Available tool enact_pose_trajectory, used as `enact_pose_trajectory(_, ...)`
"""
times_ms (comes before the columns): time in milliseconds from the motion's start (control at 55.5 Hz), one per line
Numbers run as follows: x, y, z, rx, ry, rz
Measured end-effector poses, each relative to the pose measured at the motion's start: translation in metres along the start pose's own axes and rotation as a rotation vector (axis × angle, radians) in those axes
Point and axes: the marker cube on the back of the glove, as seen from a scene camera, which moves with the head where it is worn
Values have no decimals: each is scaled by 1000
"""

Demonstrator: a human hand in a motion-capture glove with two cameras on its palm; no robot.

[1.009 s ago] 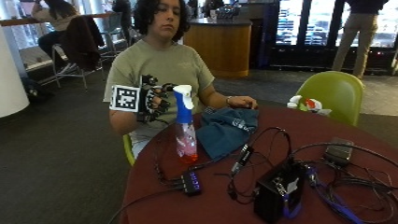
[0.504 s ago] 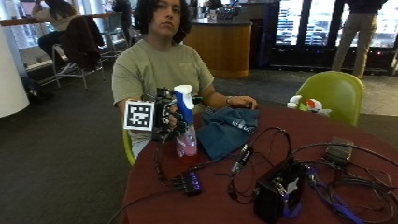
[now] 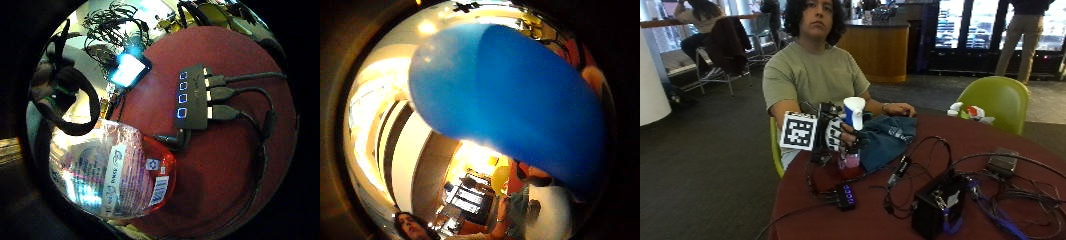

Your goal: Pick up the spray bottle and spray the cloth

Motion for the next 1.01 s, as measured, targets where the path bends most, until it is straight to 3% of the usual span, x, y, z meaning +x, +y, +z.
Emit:
enact_pose_trajectory(198,-31,22,-25,15,-231,119)
enact_pose_trajectory(288,-54,27,-48,88,-279,88)
enact_pose_trajectory(414,-96,26,-73,31,-262,20)
enact_pose_trajectory(504,-142,41,-86,-312,-190,-32)
enact_pose_trajectory(630,-187,58,-72,-661,24,-142)
enact_pose_trajectory(828,-207,74,-24,-1177,518,-92)
enact_pose_trajectory(1009,-192,98,30,-1345,893,2)
